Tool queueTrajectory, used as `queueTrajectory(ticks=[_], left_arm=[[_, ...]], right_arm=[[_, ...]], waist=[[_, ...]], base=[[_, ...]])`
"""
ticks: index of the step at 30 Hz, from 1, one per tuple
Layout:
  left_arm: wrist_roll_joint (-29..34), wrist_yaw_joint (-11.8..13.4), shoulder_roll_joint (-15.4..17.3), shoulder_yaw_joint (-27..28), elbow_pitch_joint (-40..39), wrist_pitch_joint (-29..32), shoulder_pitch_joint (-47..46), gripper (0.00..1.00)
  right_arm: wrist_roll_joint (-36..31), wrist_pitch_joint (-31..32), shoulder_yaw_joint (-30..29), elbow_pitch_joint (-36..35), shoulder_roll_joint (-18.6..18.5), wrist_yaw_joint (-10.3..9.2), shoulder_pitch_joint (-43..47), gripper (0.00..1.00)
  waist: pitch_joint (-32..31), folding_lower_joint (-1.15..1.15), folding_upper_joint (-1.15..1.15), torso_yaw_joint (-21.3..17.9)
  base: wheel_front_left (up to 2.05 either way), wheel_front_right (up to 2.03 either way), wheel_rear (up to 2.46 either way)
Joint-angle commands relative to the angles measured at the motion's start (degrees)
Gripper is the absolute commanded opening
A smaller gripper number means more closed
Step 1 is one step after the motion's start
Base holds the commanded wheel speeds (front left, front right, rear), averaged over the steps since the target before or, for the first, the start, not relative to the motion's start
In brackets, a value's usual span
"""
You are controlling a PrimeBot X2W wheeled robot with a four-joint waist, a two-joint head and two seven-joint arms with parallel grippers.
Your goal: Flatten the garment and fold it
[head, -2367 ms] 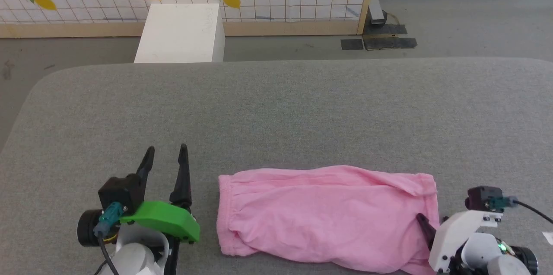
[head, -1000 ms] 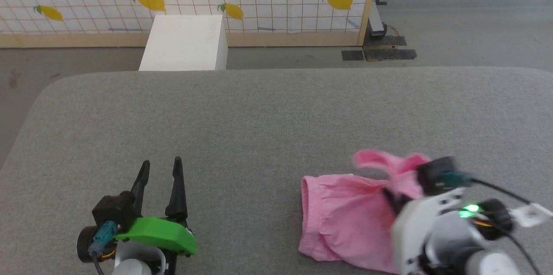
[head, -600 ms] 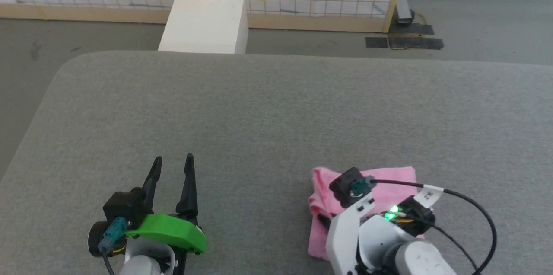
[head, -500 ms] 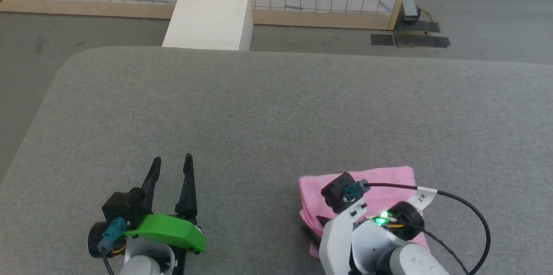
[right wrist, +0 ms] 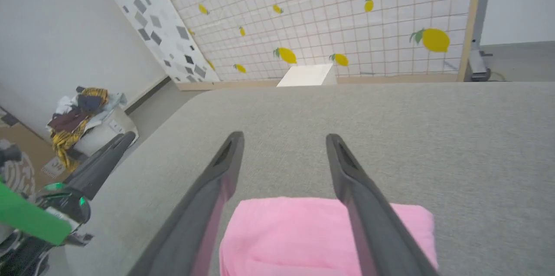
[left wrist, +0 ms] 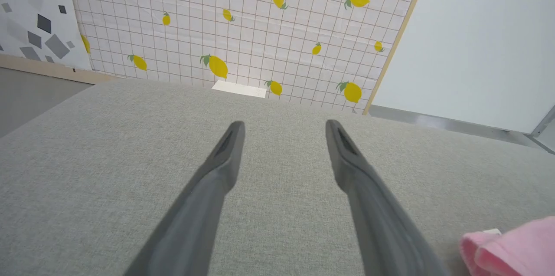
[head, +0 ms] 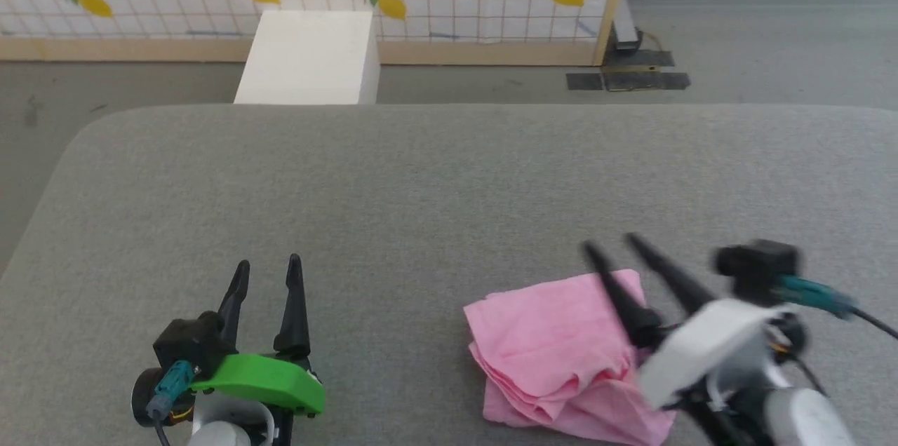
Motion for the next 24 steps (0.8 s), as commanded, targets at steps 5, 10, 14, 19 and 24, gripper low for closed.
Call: queueTrajectory(ticks=[5,10,14,19,24], left_arm=[[0.8,-0.5,-0.4,0.0,-0.5,-0.3,0.8,1.0],[1.0,-0.7,-0.5,-0.1,-0.6,-0.3,0.2,1.0],[1.1,-0.9,-0.6,-0.4,-0.5,-0.3,-0.1,1.0],[1.2,-1.1,-0.7,-0.4,-0.1,-0.3,-0.3,1.0],[1.3,-1.3,-0.7,-0.5,0.3,-0.3,-0.2,1.0]], right_arm=[[-4.7,-6.3,-10.5,5.4,-0.1,-0.08,3.3,1.0],[-4.5,-6.6,-13.9,13.7,-0.1,-0.08,3.2,1.0],[-2.4,-4.1,-13.0,20.4,-0.1,-0.08,1.1,1.0],[1.8,0.8,-9.5,26.4,-0.1,-0.08,-1.6,1.0],[3.8,8.3,-7.3,30.0,-0.1,-0.08,-2.3,0.56]], waist=[[-0.9,0.0,0.0,-2.4],[-0.2,0.0,0.0,-2.6],[0.5,0.0,0.0,-2.2],[0.9,0.0,0.0,-1.4],[0.6,0.0,0.0,-0.6]], base=[[0.0,0.0,0.0],[0.0,0.0,0.0],[0.0,0.0,0.0],[0.0,0.0,0.0],[0.0,0.0,0.0]])
